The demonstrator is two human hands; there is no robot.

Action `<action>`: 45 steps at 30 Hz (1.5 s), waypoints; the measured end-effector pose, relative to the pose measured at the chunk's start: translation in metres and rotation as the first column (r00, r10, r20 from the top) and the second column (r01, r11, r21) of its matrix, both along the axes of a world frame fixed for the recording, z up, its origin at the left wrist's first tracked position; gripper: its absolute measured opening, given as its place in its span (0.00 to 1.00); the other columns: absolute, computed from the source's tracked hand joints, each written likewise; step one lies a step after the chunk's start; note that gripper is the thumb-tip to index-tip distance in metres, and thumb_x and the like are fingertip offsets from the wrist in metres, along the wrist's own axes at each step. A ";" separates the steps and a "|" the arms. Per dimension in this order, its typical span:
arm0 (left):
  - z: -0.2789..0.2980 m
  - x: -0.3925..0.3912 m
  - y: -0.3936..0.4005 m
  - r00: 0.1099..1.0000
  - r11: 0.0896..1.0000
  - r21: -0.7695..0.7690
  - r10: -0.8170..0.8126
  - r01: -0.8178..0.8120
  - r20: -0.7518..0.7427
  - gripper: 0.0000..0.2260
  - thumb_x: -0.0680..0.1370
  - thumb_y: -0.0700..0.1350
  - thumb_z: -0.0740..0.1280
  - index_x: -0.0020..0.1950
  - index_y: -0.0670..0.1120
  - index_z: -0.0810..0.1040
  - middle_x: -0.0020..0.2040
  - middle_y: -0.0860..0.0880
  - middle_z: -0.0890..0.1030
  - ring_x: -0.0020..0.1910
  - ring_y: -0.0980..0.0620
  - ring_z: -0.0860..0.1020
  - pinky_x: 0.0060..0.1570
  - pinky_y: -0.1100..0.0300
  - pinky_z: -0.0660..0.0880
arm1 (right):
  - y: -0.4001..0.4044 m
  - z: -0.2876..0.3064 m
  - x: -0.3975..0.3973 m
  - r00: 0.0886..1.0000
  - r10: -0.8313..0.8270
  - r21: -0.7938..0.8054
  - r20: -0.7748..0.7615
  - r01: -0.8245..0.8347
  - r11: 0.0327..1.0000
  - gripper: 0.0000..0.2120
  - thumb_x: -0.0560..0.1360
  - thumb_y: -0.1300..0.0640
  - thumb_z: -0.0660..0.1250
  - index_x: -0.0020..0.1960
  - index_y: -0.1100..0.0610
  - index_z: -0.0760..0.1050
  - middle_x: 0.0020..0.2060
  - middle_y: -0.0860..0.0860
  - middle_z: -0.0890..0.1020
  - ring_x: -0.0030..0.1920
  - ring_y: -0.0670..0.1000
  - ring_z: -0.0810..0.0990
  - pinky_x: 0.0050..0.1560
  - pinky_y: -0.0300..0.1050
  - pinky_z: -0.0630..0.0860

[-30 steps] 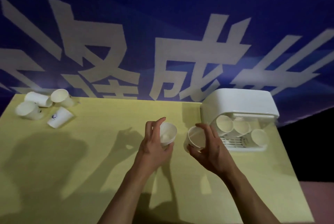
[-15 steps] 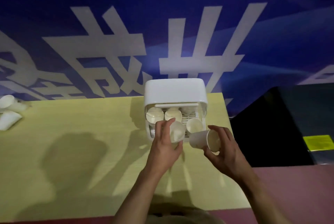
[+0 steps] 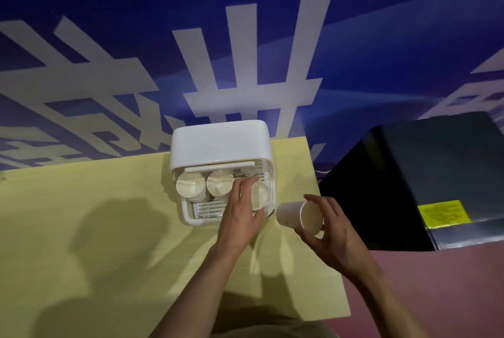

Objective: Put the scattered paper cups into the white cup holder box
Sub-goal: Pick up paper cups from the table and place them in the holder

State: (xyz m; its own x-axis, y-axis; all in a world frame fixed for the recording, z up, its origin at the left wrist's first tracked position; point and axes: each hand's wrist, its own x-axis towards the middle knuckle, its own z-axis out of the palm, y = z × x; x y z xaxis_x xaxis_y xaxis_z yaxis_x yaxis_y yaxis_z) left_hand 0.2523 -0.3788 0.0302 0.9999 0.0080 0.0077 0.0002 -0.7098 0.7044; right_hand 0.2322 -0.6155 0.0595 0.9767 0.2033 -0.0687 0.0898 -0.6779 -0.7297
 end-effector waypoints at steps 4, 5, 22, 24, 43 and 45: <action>-0.014 0.005 -0.011 0.999 0.997 0.078 0.017 -0.014 -0.038 0.33 0.73 0.38 0.74 0.74 0.54 0.65 0.70 0.54 0.68 0.70 0.54 0.68 0.65 0.62 0.71 | -0.012 -0.004 0.010 1.000 0.023 -0.025 -0.012 -0.023 0.999 0.31 0.74 0.45 0.76 0.74 0.46 0.68 0.63 0.36 0.67 0.56 0.39 0.74 0.52 0.45 0.82; -0.017 0.006 -0.012 0.998 0.995 0.100 0.025 -0.020 -0.050 0.33 0.73 0.38 0.75 0.74 0.53 0.65 0.69 0.53 0.68 0.71 0.54 0.67 0.66 0.62 0.70 | -0.014 -0.006 0.013 0.999 0.030 -0.024 -0.014 -0.030 0.999 0.31 0.74 0.45 0.76 0.74 0.46 0.68 0.63 0.37 0.68 0.55 0.40 0.75 0.52 0.45 0.82; -0.056 0.017 -0.010 0.967 0.981 0.192 0.051 -0.003 -0.248 0.31 0.77 0.48 0.73 0.78 0.51 0.65 0.74 0.48 0.64 0.75 0.47 0.63 0.73 0.49 0.68 | 0.010 -0.016 0.048 0.998 0.068 0.012 -0.014 -0.068 0.998 0.31 0.75 0.43 0.75 0.74 0.48 0.68 0.66 0.43 0.71 0.57 0.42 0.75 0.55 0.38 0.76; -0.058 0.019 -0.008 0.969 0.980 0.197 0.032 0.017 -0.245 0.33 0.76 0.47 0.74 0.78 0.51 0.65 0.74 0.48 0.64 0.75 0.46 0.64 0.71 0.47 0.70 | 0.018 -0.014 0.049 0.998 0.068 0.010 0.006 -0.068 0.998 0.32 0.75 0.42 0.74 0.75 0.48 0.67 0.67 0.43 0.71 0.57 0.37 0.71 0.55 0.33 0.73; 0.009 -0.052 0.041 0.989 0.987 0.058 0.149 -0.148 -0.019 0.28 0.79 0.51 0.69 0.77 0.55 0.64 0.71 0.56 0.64 0.69 0.57 0.70 0.62 0.65 0.72 | 0.098 -0.057 0.068 0.941 0.338 -0.261 0.014 -0.323 0.910 0.37 0.73 0.46 0.77 0.77 0.52 0.68 0.69 0.53 0.75 0.62 0.57 0.80 0.51 0.51 0.81; 0.011 -0.060 0.048 0.986 0.985 0.063 0.164 -0.162 -0.015 0.29 0.78 0.49 0.72 0.77 0.55 0.64 0.71 0.56 0.65 0.68 0.56 0.70 0.62 0.64 0.73 | 0.108 -0.065 0.074 0.933 0.354 -0.305 -0.063 -0.355 0.883 0.36 0.75 0.46 0.76 0.79 0.53 0.67 0.72 0.53 0.73 0.66 0.57 0.78 0.59 0.51 0.78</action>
